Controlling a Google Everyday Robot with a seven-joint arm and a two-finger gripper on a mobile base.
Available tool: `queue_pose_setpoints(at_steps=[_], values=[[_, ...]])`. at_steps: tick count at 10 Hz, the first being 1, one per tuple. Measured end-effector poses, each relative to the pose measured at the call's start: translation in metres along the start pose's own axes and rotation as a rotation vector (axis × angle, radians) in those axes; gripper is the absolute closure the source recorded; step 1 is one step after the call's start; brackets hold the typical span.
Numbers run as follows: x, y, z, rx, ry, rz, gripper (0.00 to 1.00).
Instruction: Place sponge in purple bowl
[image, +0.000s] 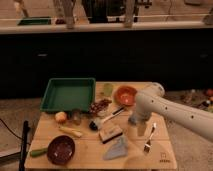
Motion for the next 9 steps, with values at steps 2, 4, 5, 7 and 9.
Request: queue_pose_setpoints(at_steps=[2, 4, 5, 7, 9], values=[[0.004, -0.015, 0.003, -0.004, 0.005, -0.056, 0.2], [0.003, -0.028, 0.005, -0.031, 0.002, -0.17, 0.2], [0.002, -0.031, 0.006, -0.045, 0.001, -0.218, 0.2], [0.002, -0.037, 0.009, -0.068, 0.001, -0.294, 0.2], [0.001, -0.04, 0.013, -0.08, -0.006, -0.376, 0.2]])
